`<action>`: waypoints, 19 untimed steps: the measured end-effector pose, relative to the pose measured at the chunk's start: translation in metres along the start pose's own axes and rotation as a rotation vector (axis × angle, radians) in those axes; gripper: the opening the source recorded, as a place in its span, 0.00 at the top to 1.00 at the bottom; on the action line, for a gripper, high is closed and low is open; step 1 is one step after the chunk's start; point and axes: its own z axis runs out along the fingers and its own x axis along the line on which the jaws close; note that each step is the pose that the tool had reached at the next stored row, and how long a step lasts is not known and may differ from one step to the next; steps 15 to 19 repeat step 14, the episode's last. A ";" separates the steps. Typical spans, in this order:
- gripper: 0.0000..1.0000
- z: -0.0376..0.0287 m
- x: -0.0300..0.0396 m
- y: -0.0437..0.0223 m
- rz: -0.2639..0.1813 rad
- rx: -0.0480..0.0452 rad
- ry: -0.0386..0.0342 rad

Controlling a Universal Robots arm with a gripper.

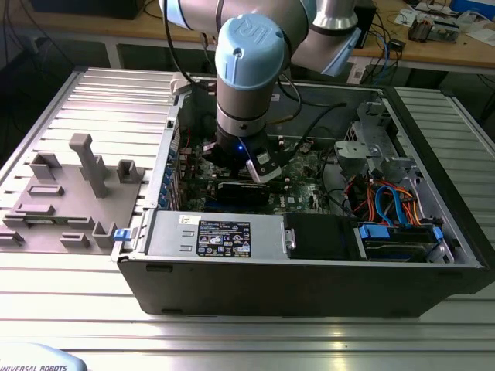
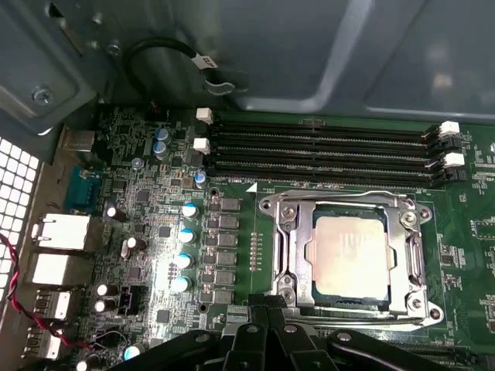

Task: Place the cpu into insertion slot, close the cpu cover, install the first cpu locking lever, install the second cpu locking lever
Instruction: 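Install the second cpu locking lever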

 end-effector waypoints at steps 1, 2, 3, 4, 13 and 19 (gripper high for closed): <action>0.89 0.0018 -0.0001 -0.0004 0.000 -0.0028 -0.0001; 0.89 -0.0056 0.0003 0.0018 0.000 0.0005 0.0001; 0.89 -0.0110 0.0004 0.0035 0.000 0.0004 0.0000; 0.89 -0.0142 0.0005 0.0045 0.000 0.0005 0.0000; 0.89 -0.0226 0.0005 0.0070 0.000 0.0004 0.0000; 0.89 -0.0227 0.0006 0.0071 0.000 0.0004 0.0000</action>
